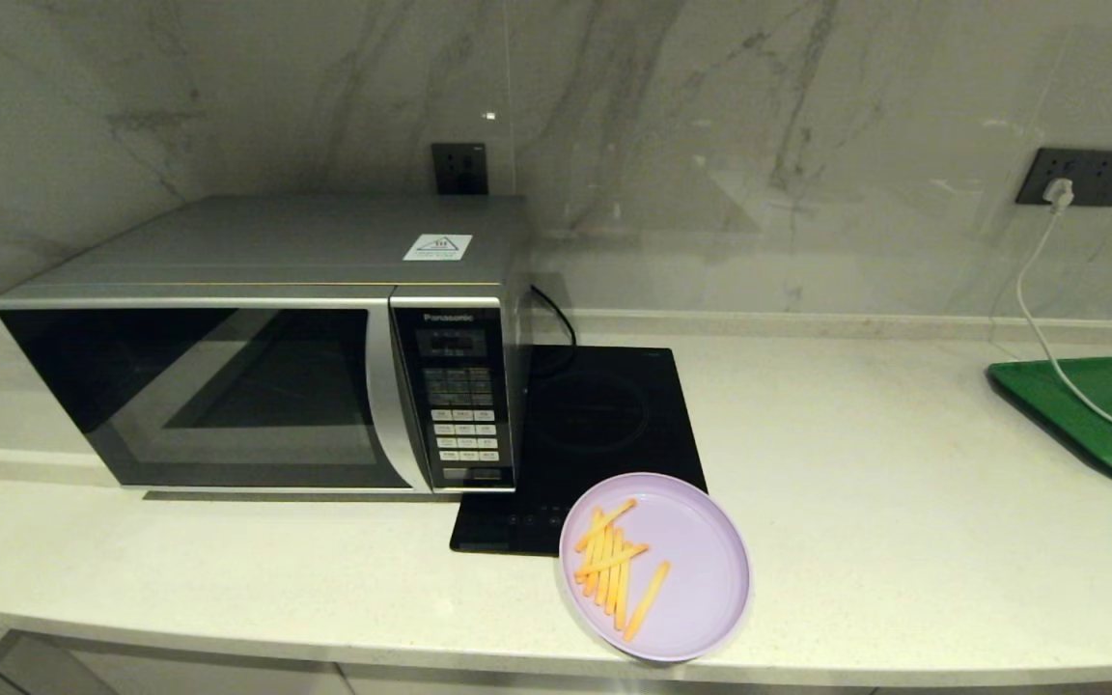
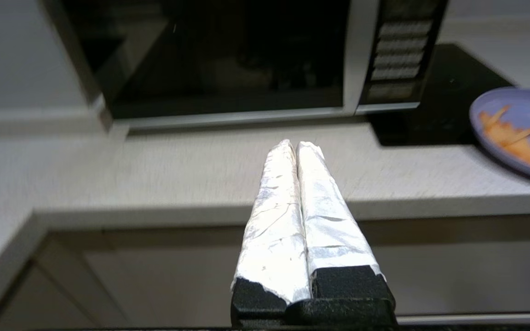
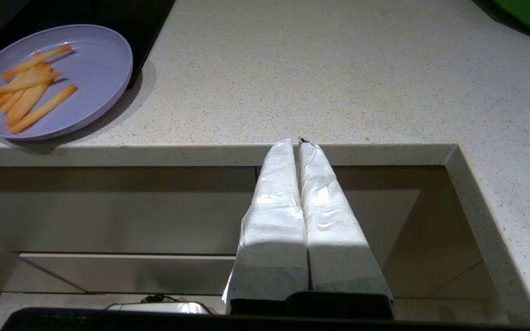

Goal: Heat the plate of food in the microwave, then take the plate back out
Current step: Open the microwave oven

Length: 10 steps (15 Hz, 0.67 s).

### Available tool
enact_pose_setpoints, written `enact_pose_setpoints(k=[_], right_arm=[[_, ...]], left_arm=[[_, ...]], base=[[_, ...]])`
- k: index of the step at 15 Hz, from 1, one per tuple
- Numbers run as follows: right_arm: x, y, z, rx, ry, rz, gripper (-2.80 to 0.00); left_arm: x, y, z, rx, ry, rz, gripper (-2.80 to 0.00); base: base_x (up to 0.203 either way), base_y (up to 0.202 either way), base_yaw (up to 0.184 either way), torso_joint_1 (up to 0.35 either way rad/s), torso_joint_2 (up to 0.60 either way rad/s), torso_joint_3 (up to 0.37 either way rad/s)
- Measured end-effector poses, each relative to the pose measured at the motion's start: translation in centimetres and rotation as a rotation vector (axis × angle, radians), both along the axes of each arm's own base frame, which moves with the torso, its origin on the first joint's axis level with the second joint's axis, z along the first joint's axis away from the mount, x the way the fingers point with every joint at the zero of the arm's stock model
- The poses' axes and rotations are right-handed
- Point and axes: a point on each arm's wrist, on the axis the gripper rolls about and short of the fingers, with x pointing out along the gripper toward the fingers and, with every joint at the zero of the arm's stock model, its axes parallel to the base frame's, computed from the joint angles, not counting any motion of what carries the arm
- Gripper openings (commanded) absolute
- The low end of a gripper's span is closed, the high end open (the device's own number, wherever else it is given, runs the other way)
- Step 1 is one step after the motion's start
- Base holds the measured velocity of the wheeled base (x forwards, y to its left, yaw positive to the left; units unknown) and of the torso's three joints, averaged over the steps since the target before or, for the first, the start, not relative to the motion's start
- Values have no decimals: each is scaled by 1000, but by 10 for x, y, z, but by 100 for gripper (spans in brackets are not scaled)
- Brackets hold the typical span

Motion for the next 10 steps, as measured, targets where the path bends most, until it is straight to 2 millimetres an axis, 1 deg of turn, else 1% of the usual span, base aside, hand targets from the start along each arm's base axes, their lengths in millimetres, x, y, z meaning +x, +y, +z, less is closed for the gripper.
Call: enact_pose_setpoints(k=[2, 3, 5, 6, 7, 10], right_arm=[[0, 0, 0, 0, 0, 0, -280], [0, 0, 0, 0, 0, 0, -280], [0, 0, 0, 0, 0, 1, -280], [0, 0, 0, 0, 0, 1, -280], [0, 0, 0, 0, 0, 1, -280], [0, 0, 0, 0, 0, 0, -280]], left_arm=[[-8, -1, 24, 44, -47, -55, -280], [-13, -2, 41, 42, -50, -76, -280], [-20, -2, 78, -13, -31, -151, -280], [-21, -1, 97, -62, 12, -218, -280], [-19, 1, 110, -118, 83, -304, -280], [-4, 6, 126, -264, 301, -594, -280]], base=[[0, 0, 0, 0, 0, 0], [0, 0, 0, 0, 0, 0], [0, 0, 0, 0, 0, 0], [0, 0, 0, 0, 0, 0], [0, 0, 0, 0, 0, 0], [0, 0, 0, 0, 0, 0]])
